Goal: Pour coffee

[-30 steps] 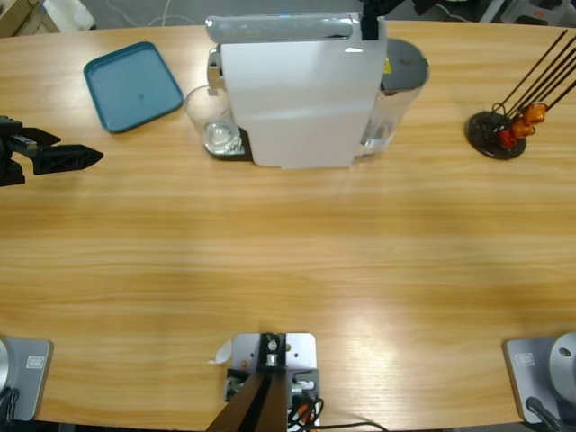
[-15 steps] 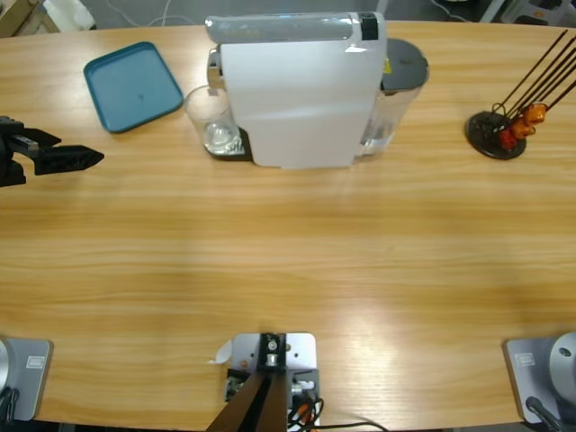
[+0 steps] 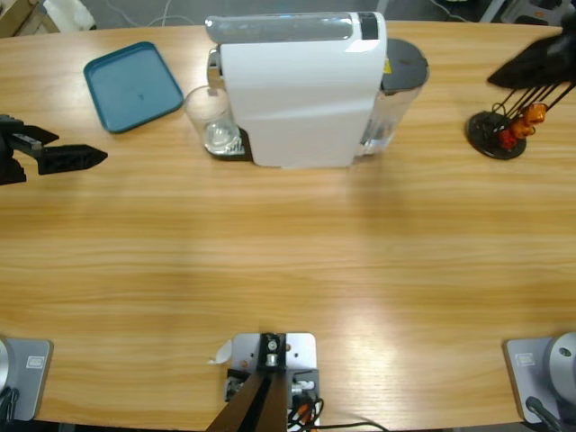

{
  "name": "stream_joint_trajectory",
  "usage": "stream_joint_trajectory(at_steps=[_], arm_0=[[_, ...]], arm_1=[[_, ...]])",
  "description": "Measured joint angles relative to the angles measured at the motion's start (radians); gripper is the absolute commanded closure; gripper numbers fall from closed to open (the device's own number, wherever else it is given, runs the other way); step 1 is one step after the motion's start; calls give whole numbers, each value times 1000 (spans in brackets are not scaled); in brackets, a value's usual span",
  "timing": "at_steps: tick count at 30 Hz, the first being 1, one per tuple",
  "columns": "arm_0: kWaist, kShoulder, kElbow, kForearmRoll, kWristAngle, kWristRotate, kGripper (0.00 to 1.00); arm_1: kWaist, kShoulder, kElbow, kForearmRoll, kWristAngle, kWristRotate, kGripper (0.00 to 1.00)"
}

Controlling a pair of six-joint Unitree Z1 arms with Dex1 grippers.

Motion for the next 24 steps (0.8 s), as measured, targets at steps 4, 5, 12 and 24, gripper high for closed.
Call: stream_joint_trajectory(at_steps=[4, 5, 12, 24], arm_0=[[0, 0, 18, -48, -36, 11, 9], [0, 0, 23, -58, -46, 17, 9], [-7, 0, 60, -111, -68, 83, 9], [-51, -11, 82, -130, -76, 100, 13]], arm_1=[[0, -99, 235, -246, 75, 8, 0], [0, -120, 281, -294, 99, 9, 0], [0, -178, 430, -400, 171, 9, 0], [27, -289, 520, -464, 168, 28, 0]])
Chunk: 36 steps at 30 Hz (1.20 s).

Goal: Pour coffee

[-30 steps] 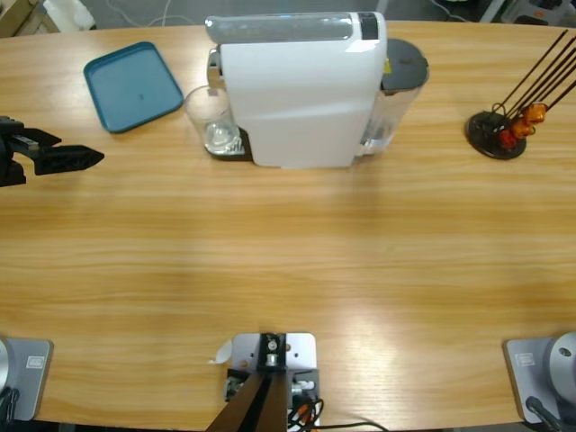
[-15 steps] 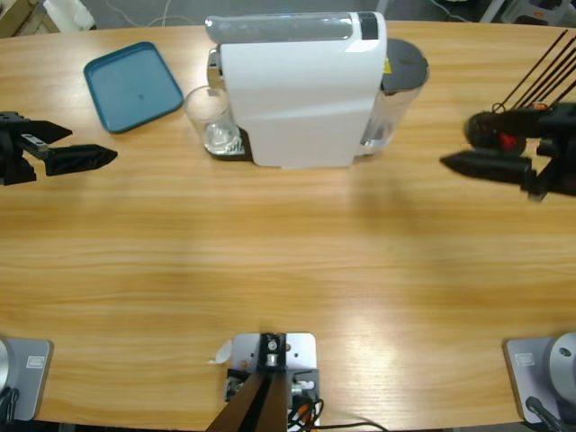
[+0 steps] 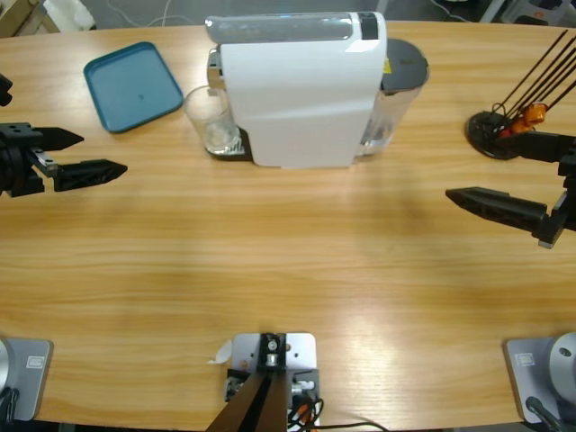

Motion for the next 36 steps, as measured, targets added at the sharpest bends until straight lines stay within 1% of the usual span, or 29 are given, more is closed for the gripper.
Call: stream_joint_trajectory(at_steps=[11, 36], arm_0=[[-11, -67, 59, -41, -1, -14, 13], [-12, -66, 63, -75, -1, -15, 13]], arm_1=[[0, 14, 0, -4, -20, -3, 0], [0, 46, 0, -4, -29, -8, 4]])
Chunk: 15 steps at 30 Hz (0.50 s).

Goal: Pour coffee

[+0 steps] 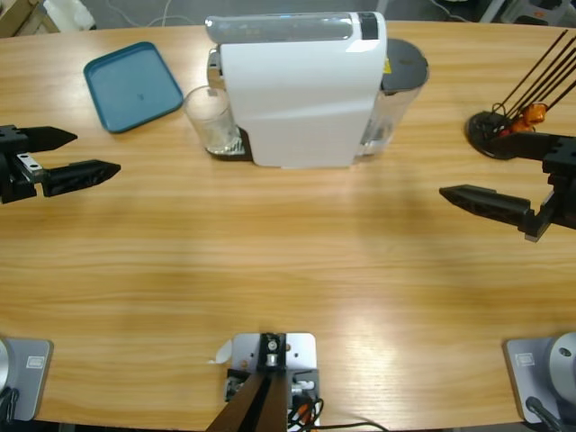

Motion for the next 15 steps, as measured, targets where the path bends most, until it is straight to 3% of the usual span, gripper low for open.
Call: stream_joint_trajectory(at_steps=[15], arm_0=[[-6, 0, 9, -19, -23, 0, 13]], arm_1=[[0, 0, 0, 0, 0, -5, 4]])
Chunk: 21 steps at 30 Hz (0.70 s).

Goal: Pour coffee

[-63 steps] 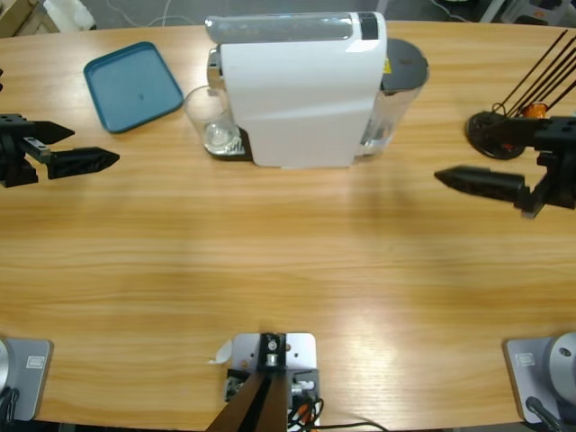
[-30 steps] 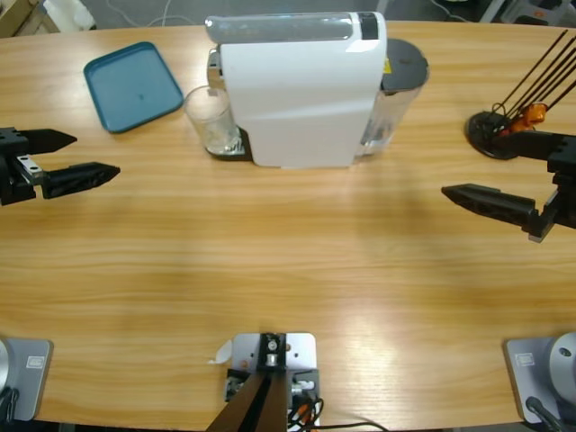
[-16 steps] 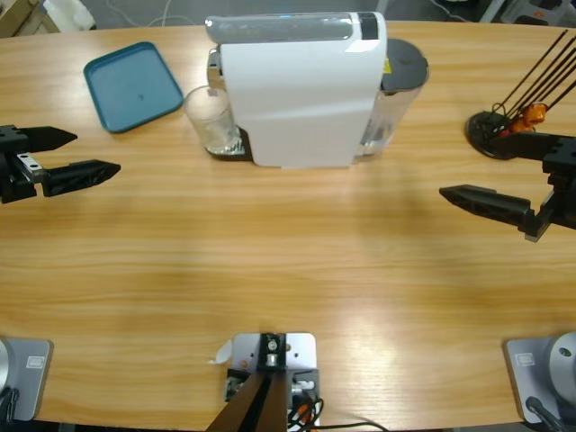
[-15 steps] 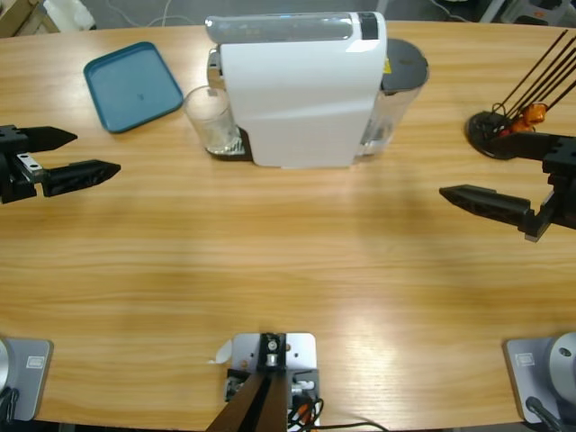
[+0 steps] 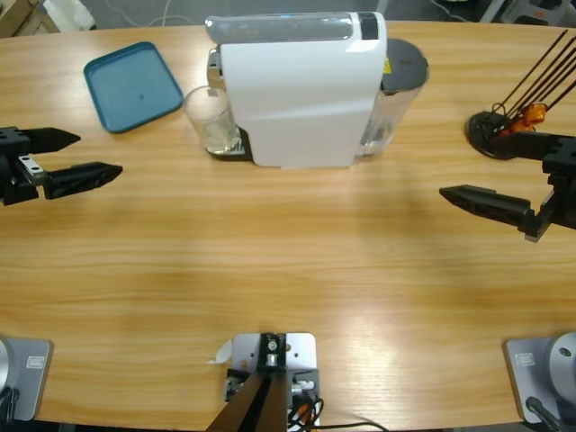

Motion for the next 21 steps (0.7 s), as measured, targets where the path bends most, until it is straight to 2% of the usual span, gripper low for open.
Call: stream_joint_trajectory(at_steps=[21], arm_0=[[-18, -19, 34, -47, -25, 46, 32]], arm_1=[[0, 1, 0, 0, 0, -3, 4]])
